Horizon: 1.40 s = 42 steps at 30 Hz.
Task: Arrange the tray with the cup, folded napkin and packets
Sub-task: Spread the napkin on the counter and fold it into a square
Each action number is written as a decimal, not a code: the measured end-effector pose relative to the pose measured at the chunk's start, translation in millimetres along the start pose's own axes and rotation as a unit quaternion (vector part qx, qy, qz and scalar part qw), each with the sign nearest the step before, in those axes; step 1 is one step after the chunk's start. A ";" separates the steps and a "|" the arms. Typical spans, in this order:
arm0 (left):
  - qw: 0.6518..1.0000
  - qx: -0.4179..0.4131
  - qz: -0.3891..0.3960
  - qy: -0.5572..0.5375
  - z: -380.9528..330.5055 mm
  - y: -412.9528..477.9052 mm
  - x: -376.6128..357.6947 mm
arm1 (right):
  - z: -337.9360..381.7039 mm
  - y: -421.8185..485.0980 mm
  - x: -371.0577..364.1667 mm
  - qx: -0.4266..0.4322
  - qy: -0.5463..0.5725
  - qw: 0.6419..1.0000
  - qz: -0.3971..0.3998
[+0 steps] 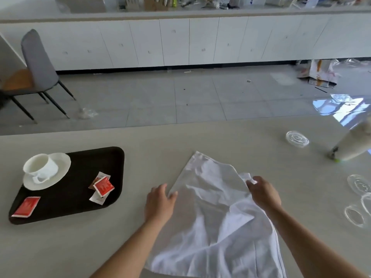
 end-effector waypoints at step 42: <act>0.966 -0.098 -0.022 0.238 37.3 42.9 -19.7 | 124.6 20.7 16.4 0.338 -0.048 0.912 -0.227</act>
Point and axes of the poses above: each hand's wrist, its own y-axis towards the middle knuckle, its own x-axis out of the back of the hand, z = x × y, the point moved 8 cm from there along y, towards the middle knuckle, and after that the axes turned 3 degrees about -y, right-handed, at the moved point
